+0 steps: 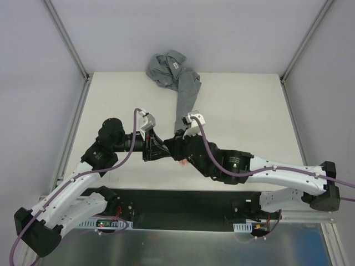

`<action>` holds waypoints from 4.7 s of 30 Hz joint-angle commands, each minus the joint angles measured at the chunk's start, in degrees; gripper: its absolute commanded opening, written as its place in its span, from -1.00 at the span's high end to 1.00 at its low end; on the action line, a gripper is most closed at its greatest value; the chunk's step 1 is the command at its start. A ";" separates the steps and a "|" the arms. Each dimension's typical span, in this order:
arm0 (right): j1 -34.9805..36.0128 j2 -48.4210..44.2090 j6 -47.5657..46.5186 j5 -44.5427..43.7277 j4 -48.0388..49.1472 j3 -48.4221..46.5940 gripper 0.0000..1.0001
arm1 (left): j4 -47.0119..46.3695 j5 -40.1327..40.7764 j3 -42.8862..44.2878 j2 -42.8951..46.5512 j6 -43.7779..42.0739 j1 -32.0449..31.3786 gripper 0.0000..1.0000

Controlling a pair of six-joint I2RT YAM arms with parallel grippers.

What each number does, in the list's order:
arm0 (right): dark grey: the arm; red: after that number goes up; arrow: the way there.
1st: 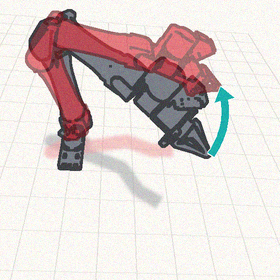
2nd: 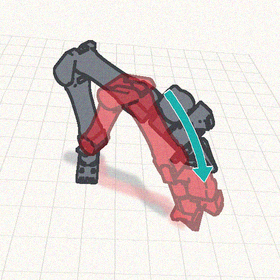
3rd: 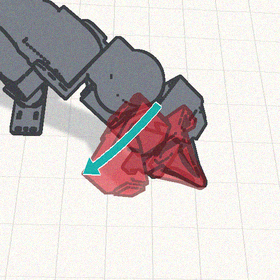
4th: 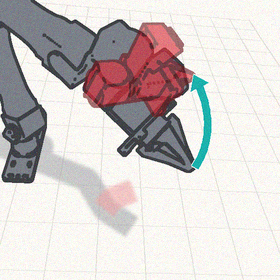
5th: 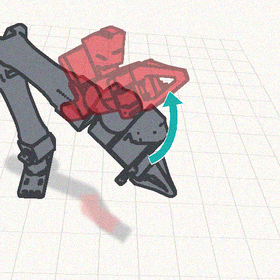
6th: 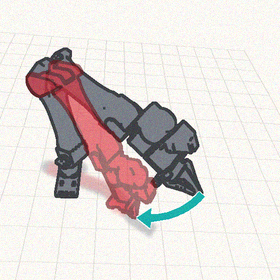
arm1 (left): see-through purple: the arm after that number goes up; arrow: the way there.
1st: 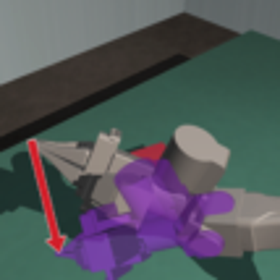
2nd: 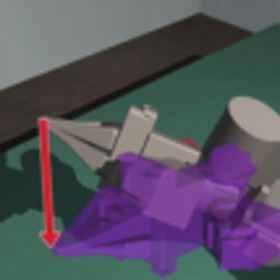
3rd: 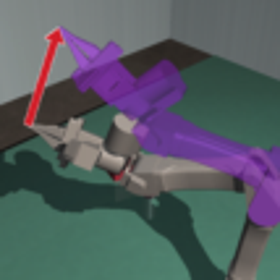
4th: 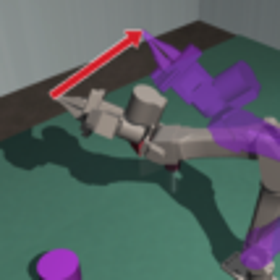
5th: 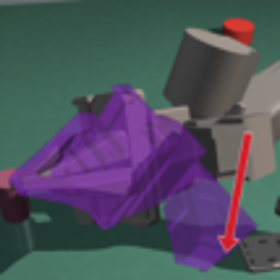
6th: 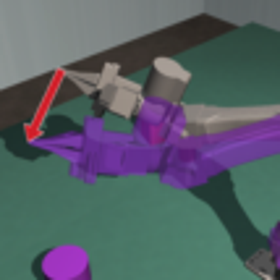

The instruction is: Paint the nails

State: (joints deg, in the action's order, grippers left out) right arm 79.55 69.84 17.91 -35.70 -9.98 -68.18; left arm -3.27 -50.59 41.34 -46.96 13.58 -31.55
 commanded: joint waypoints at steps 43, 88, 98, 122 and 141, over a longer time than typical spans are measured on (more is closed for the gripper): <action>-17.85 -3.84 -20.81 69.81 1.89 -2.40 0.72 | -25.22 -25.62 -0.03 -4.37 12.61 -4.22 1.00; -17.15 -9.82 -22.57 71.03 -0.92 -0.72 -0.21 | -24.86 -31.06 0.58 -5.69 12.34 -6.42 1.00; -17.32 -5.77 -22.31 70.25 0.92 -1.43 0.73 | -24.77 -28.08 0.58 -5.43 11.82 -6.42 1.00; 1.40 -0.49 -9.12 2.27 -4.44 -8.46 0.99 | -7.46 3.75 0.67 0.47 3.64 5.89 0.92; -11.07 -11.13 -7.81 -21.66 -6.91 11.12 0.99 | -1.92 11.83 1.02 3.72 1.10 6.41 -0.98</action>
State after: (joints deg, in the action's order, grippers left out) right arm 71.00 60.23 9.80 -40.16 -16.69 -63.75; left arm -7.03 -43.33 40.80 -43.86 16.69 -25.76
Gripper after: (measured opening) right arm 0.217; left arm 0.990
